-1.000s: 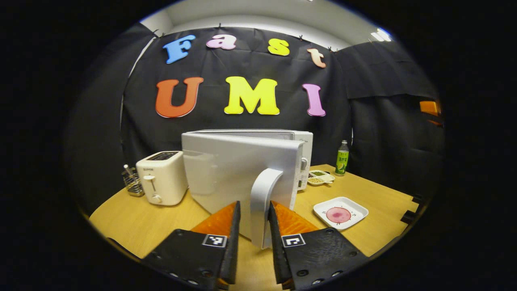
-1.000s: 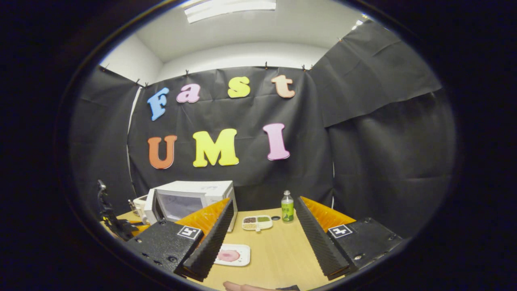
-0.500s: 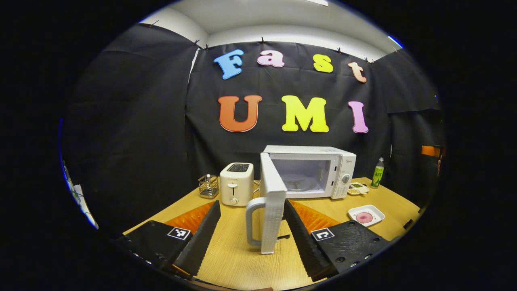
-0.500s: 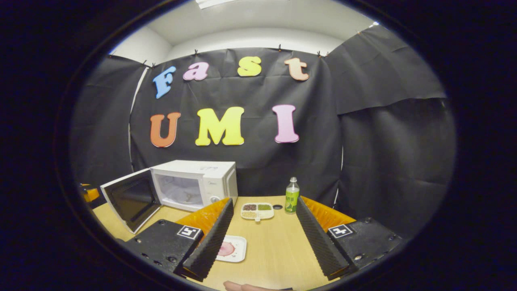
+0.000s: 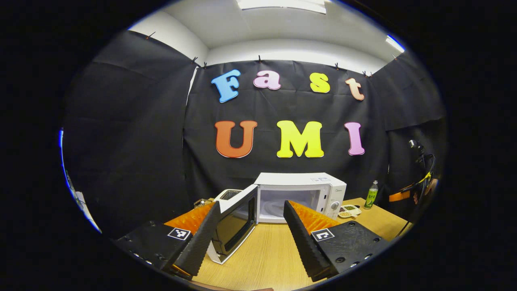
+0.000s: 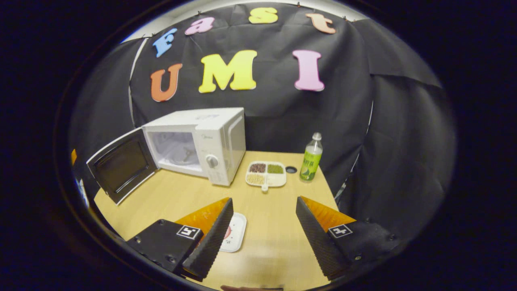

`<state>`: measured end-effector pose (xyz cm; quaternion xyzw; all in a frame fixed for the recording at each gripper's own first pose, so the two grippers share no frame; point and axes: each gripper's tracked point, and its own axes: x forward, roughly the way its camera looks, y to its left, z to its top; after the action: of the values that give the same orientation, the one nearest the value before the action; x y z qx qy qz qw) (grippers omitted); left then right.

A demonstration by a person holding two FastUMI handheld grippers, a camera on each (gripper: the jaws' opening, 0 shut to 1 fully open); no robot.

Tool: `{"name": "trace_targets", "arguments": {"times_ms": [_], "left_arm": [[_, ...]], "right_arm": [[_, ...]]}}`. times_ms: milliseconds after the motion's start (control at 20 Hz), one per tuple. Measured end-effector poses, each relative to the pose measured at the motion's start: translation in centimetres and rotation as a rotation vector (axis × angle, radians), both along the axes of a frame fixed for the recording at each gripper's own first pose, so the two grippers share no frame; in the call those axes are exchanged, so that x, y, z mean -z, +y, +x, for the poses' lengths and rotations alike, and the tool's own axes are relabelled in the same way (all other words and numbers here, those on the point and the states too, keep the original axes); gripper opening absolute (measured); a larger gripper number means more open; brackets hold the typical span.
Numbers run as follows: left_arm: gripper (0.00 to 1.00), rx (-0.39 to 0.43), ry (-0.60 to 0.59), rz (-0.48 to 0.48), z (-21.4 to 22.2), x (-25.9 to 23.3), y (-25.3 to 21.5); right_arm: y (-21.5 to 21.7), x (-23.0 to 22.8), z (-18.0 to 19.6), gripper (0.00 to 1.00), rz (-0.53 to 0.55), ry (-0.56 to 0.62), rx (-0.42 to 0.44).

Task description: Open the microwave oven with the left hand, put the food in, and close the microwave oven.

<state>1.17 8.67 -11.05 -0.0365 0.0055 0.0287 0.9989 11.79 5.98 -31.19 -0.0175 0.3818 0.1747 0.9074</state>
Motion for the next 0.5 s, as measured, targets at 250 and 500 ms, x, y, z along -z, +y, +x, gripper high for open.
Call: {"name": "trace_targets", "arguments": {"times_ms": [250,500], "left_arm": [[0.92,0.022,-0.008,0.018,1.6,-0.9,-1.9],[0.92,0.022,0.005,0.033,2.9,-0.6,-2.6]], "right_arm": [[2.5,7.1,-1.4,0.85,0.05,0.325,-0.074],[4.6,12.3,-2.1,0.75,0.095,0.554,-0.103]]}}
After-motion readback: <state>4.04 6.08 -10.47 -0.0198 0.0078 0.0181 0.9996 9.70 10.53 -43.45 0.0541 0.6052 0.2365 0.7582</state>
